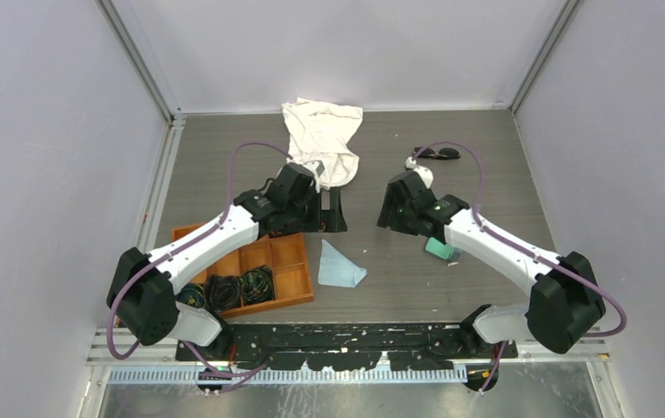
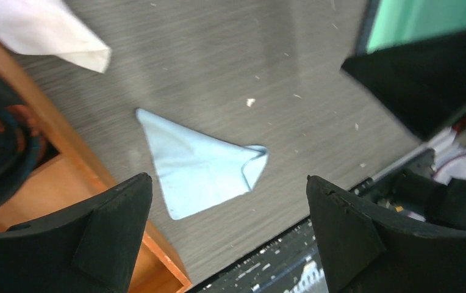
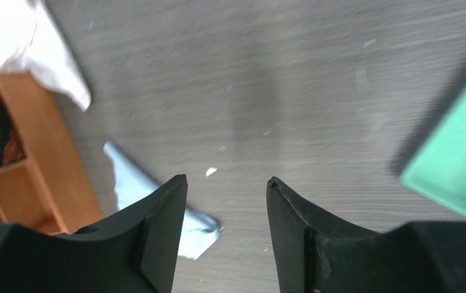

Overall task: Organize the sunglasses
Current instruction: Adjust the glasses cleaning cloth at the center of the board.

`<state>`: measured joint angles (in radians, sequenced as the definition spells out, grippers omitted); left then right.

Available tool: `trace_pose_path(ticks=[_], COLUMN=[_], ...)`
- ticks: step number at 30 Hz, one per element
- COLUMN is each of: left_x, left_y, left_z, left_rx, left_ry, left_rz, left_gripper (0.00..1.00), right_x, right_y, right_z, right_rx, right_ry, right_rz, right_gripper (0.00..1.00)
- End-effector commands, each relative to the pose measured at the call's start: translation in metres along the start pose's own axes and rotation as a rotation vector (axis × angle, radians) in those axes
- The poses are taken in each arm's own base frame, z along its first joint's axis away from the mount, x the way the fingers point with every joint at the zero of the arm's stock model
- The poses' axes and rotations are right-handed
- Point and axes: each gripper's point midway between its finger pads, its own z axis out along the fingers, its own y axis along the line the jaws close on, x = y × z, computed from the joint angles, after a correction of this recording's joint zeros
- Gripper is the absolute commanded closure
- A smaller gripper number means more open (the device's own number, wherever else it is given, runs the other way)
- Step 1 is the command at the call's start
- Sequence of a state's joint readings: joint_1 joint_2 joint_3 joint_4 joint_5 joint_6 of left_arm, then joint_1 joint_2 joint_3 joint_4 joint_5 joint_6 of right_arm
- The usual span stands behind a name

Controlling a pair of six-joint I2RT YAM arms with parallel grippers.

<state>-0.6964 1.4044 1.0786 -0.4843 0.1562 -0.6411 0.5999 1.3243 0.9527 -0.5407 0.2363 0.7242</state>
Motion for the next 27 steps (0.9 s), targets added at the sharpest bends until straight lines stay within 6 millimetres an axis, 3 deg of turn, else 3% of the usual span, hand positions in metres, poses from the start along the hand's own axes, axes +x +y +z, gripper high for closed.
trace_pose_path(ticks=[1,7,13,20,23,27], left_x=[-0.017,-0.022,-0.047,-0.044,-0.04,-0.039], left_y=[0.021,0.027,0.023,0.023,0.022,0.025], left_z=[-0.008,-0.015,-0.031,-0.026,-0.026,-0.031], left_rx=[-0.117,-0.157,-0.1,-0.083,-0.073,-0.08], left_ry=[-0.099,-0.134,-0.177,-0.154,-0.147,-0.158], left_rz=[-0.028,-0.06,-0.13,-0.139,-0.14,-0.135], left_gripper=[0.05,0.14,0.16,0.2,0.21,0.23], right_x=[0.043,0.096,0.141,0.142,0.142,0.129], right_y=[0.047,0.059,0.059,0.051,0.047,0.049], right_z=[0.008,0.011,0.012,0.027,0.031,0.023], right_rx=[-0.143,-0.137,-0.113,0.002,0.044,0.033], right_ry=[0.103,0.173,0.236,0.204,0.199,0.152], right_rz=[0.018,-0.036,-0.136,-0.182,-0.189,-0.176], right_gripper=[0.46,0.48,0.51,0.68,0.81,0.95])
